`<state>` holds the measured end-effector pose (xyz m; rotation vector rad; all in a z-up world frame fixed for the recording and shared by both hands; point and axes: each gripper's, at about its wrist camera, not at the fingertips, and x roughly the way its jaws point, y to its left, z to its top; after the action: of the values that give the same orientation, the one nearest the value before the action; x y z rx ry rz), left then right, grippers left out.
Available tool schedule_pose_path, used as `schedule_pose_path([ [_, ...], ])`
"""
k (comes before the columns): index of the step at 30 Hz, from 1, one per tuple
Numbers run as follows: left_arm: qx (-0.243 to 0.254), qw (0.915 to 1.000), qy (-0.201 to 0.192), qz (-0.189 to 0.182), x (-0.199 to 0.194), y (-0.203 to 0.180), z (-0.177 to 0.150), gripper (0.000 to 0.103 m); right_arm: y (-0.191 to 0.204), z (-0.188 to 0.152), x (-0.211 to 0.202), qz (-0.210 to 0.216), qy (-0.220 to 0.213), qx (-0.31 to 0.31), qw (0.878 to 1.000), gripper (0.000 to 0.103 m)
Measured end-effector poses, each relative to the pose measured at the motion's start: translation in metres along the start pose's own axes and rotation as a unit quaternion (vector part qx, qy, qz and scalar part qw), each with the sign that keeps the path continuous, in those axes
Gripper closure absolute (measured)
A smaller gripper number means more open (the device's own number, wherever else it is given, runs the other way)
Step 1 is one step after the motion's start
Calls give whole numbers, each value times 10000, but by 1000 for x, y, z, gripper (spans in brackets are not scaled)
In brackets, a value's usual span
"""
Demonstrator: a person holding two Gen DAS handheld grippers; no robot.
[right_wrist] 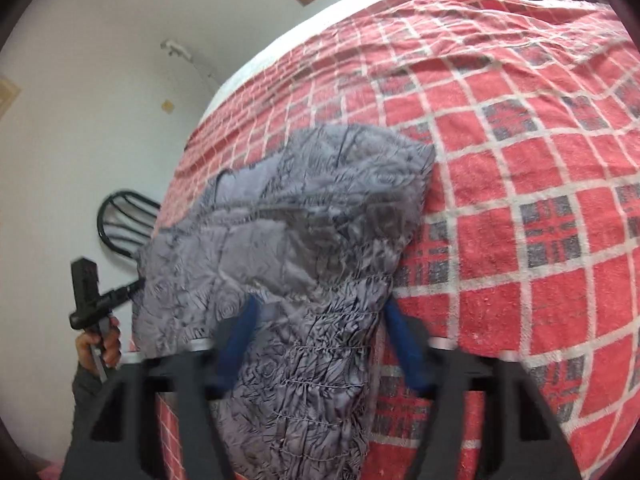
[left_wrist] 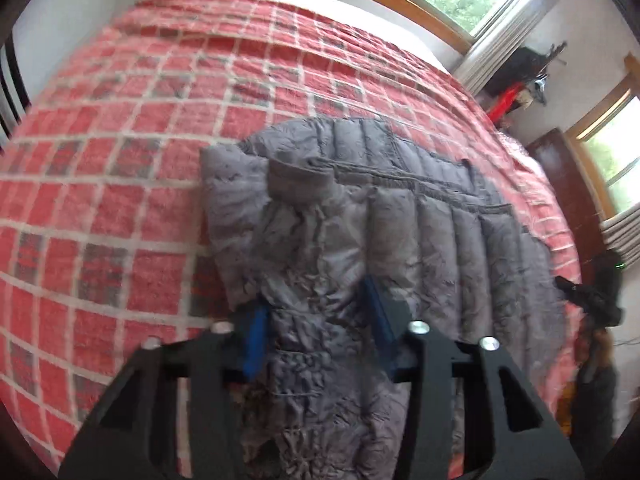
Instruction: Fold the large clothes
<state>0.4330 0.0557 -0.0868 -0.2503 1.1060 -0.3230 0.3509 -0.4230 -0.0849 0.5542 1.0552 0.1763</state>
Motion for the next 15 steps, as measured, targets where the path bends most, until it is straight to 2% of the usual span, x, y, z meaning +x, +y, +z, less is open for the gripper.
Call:
schedule_pose_path([
  [1,21,10000,-51,-28,-2,-1,-1,83,4,-1,-2,-96,-53,-136,9998,75],
  [2,32,9999,-112,-14,-6,-3,-2,88,6,-1,-4,-126,-97,-204,9997,81],
  [4,119,9995,-296,16,-16,-8,-4,93,16,-2,-13,-271,-260,-429,9984,86],
  [9,480,9960,-753,25,-44,-25,-7,96,36,-4,-33,-465,-538,-825,9941,92],
  [15,527,9912,-1205,-122,-73,-30,7,96,57,17,-59,-473,-1003,-941,9894,93],
])
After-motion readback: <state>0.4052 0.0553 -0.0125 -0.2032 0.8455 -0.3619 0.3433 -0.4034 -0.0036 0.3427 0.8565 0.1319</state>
